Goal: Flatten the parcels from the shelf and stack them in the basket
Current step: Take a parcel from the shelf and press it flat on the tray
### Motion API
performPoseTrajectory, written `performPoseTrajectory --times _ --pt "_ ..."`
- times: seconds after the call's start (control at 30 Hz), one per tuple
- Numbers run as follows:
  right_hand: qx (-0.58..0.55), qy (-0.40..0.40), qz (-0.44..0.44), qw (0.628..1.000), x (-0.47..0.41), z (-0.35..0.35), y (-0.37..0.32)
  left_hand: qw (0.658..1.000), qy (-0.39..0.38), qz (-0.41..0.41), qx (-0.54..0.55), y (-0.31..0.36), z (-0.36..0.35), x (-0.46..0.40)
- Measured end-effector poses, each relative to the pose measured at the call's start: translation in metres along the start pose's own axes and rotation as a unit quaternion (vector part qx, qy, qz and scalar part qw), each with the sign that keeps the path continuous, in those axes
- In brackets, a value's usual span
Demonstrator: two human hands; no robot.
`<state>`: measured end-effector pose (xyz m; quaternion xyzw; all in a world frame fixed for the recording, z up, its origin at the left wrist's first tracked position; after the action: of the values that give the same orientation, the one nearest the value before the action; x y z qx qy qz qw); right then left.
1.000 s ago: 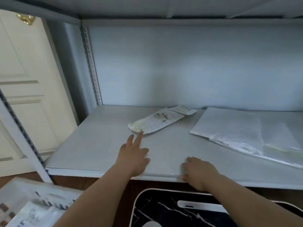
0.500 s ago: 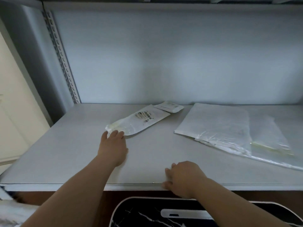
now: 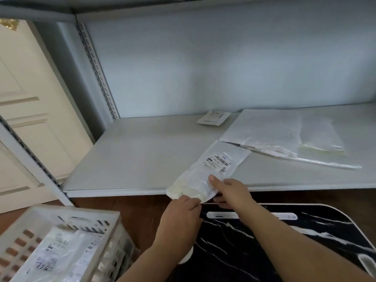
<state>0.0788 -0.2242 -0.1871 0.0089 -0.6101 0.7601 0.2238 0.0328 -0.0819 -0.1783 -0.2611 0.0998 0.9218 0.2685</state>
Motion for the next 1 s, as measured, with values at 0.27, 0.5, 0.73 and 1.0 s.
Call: performPoseTrajectory --times 0.27,0.5,0.73,1.0 --pt "-0.134 0.055 -0.163 0.976 0.047 0.036 0.074 0.98 -0.089 0.021 0.176 0.093 0.015 0.061" --pt "-0.056 -0.048 -0.164 0.984 0.077 0.052 0.13 0.914 0.062 0.356 0.183 0.054 0.01 0.103" --pt "0.319 -0.028 0.026 0.947 0.075 0.048 0.15 0.824 -0.178 0.486 0.232 0.049 -0.046 0.142" --pt "0.447 0.012 0.313 0.838 0.065 0.003 0.157 0.952 -0.094 0.292 -0.005 0.048 -0.075 0.116"
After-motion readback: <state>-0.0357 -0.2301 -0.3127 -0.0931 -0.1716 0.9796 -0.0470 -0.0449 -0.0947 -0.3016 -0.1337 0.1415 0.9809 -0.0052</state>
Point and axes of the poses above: each hand's wrist, its own x-axis away from the middle knuckle, its own z-axis out of the back of the hand, y = z × x, the point moved 5 cm from there along -x, towards the middle knuckle, and after that the axes turned 15 degrees about y, right-handed, at the moved point
